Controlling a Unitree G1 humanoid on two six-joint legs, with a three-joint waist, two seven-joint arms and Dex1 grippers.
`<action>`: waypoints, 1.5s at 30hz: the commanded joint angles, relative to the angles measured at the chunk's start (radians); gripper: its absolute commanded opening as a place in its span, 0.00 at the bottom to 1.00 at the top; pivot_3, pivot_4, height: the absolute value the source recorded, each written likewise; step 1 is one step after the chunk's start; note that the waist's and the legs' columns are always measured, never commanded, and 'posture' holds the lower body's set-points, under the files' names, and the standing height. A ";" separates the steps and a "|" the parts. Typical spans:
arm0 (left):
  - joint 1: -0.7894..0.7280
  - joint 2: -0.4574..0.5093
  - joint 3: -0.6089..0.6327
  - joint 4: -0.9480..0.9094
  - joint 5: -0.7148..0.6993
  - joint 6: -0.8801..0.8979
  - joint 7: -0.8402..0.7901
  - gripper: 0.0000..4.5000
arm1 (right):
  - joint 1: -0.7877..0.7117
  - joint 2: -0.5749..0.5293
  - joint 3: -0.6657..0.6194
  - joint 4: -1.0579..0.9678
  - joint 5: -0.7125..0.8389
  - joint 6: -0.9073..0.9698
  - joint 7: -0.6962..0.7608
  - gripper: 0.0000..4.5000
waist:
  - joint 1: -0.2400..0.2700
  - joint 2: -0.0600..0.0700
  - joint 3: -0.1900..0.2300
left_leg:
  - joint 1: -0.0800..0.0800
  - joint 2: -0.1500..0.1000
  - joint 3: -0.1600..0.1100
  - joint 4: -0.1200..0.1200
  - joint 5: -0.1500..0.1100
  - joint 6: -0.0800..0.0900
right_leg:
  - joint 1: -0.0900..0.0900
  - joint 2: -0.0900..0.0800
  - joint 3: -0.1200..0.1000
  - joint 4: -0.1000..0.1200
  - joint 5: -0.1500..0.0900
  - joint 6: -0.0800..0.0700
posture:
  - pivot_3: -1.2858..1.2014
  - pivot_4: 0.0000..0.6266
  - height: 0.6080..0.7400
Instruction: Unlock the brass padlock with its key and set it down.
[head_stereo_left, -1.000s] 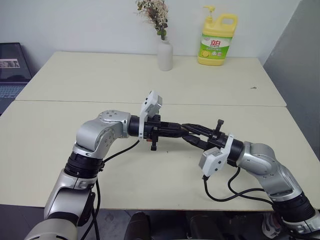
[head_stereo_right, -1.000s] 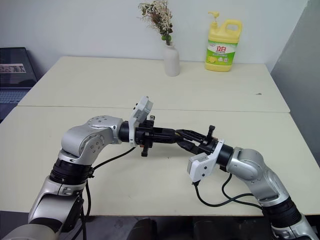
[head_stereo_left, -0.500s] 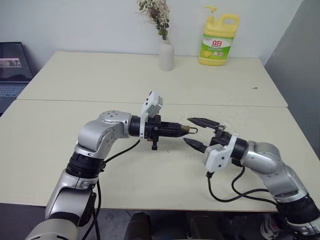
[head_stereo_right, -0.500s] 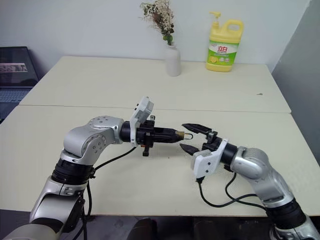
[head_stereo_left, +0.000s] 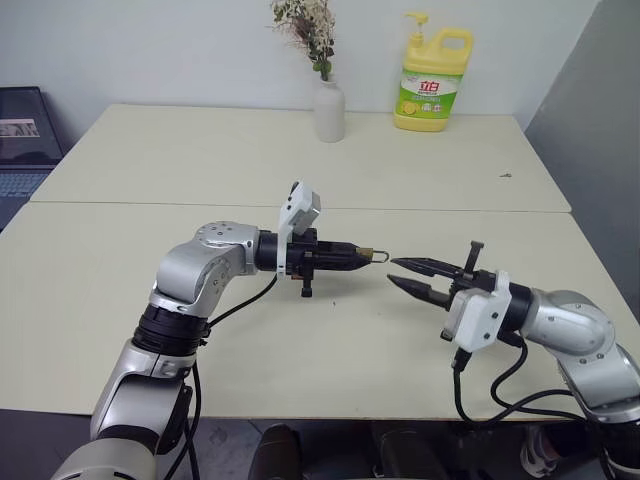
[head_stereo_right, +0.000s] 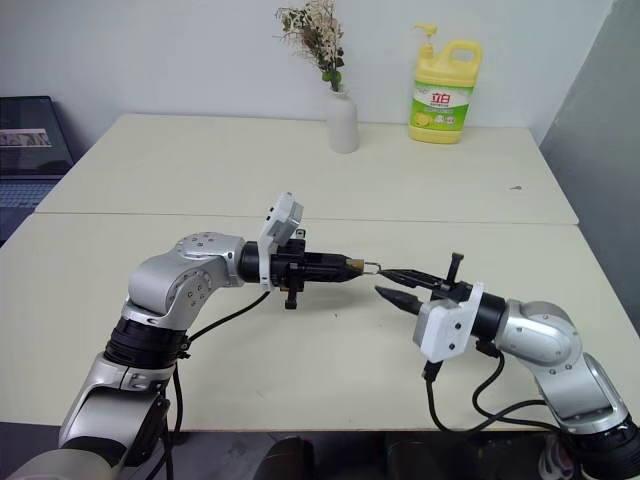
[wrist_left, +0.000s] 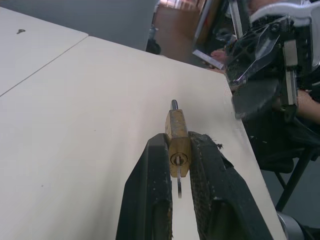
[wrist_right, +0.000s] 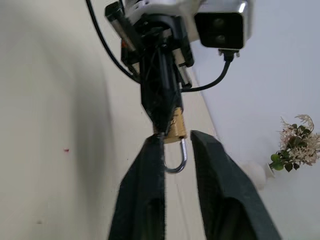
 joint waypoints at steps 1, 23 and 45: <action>-0.006 0.012 0.006 -0.034 -0.010 -0.010 -0.026 0.04 | -0.027 0.011 0.000 -0.025 0.049 0.025 0.019 0.00 | 0.001 0.000 0.000 | 0.000 0.000 0.000 0.000 0.000 0.000 | 0.000 0.000 0.000 0.000 0.000 0.000 | 0.52 0.24 1.00; 0.023 0.066 0.010 -0.130 -0.069 0.045 -0.095 0.04 | -0.117 0.017 0.050 0.125 0.056 -0.025 0.125 0.00 | 0.000 0.000 0.000 | 0.000 0.000 0.000 0.000 0.000 0.000 | 0.000 0.000 0.000 -0.001 0.000 0.000 | 0.52 0.24 1.00; 0.033 0.073 0.020 -0.154 -0.094 0.070 -0.092 0.04 | -0.130 0.018 0.083 0.169 0.064 -0.039 0.201 0.00 | 0.001 0.000 0.000 | 0.000 0.000 0.000 0.000 0.000 0.000 | 0.000 0.000 0.000 -0.001 0.000 0.000 | 0.52 0.24 1.00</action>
